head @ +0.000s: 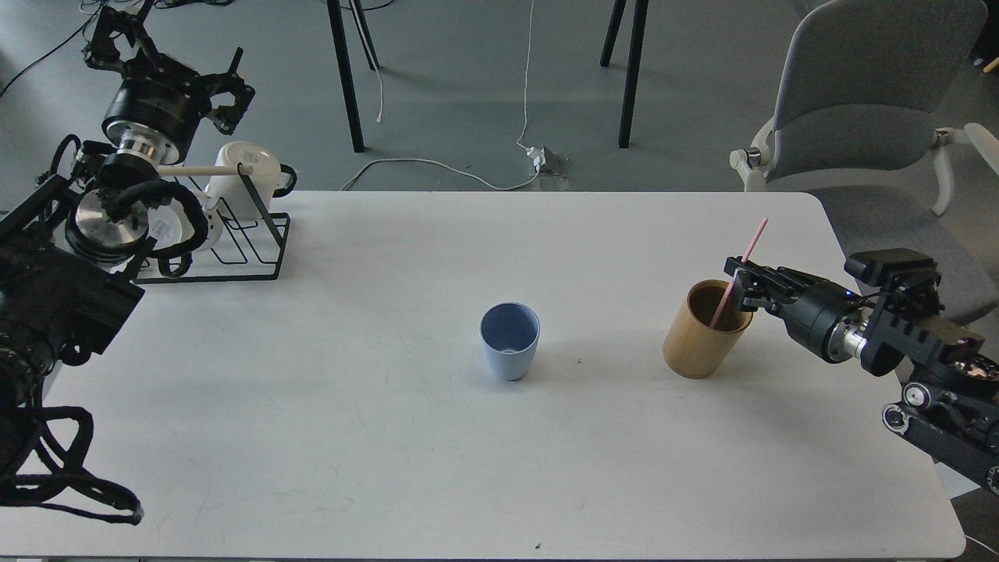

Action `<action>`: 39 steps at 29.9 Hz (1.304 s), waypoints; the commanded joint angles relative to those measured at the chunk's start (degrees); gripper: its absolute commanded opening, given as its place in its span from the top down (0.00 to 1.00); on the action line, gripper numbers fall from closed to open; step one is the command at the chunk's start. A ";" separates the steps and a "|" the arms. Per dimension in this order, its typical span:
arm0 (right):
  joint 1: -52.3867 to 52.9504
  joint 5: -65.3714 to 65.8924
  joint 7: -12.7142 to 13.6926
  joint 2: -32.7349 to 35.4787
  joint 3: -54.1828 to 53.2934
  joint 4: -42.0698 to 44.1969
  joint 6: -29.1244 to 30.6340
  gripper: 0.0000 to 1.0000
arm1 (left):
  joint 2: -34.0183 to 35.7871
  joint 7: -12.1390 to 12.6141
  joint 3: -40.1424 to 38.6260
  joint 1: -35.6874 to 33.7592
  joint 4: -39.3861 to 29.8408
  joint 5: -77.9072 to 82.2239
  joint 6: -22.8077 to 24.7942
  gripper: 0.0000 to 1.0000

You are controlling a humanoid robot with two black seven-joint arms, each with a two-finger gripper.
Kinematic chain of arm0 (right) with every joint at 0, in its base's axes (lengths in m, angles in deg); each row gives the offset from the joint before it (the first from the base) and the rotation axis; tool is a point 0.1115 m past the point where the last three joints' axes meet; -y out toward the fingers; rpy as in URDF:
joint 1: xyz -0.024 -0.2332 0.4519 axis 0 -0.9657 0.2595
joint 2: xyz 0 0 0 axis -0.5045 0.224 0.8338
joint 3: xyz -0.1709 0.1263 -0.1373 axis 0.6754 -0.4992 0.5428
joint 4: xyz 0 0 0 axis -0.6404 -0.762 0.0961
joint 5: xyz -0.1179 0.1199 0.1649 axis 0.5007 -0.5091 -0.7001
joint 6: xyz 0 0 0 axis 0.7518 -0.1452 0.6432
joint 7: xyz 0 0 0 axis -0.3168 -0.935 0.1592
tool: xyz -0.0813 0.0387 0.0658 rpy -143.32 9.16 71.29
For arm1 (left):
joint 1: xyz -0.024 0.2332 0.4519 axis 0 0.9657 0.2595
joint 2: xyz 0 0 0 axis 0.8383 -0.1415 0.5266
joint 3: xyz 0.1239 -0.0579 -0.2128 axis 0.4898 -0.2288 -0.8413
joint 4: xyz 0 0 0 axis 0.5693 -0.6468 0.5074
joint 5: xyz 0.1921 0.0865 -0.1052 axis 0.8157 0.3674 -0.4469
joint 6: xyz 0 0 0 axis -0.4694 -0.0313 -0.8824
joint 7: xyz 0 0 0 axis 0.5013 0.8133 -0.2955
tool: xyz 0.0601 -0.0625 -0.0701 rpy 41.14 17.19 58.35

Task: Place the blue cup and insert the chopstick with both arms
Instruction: 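Reach the right gripper to the pink stick in the tan cup and grasp it, then pull the pink stick up out of the tan cup with the right gripper, then move the pink stick over the blue cup and lower it inside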

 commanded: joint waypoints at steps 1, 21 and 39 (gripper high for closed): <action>0.12 0.09 -0.17 0.81 0.16 -1.22 0.00 0.97 | 0.01 -0.14 0.00 -0.18 0.01 0.00 0.00 0.00; 21.99 -3.42 0.00 14.26 -1.07 -14.06 7.02 0.97 | 2.03 0.21 0.26 -0.36 0.10 0.17 0.00 0.00; 18.84 -9.85 0.53 -17.63 2.96 -2.99 7.20 0.98 | 1.85 0.65 0.26 -2.11 0.62 0.44 0.00 0.00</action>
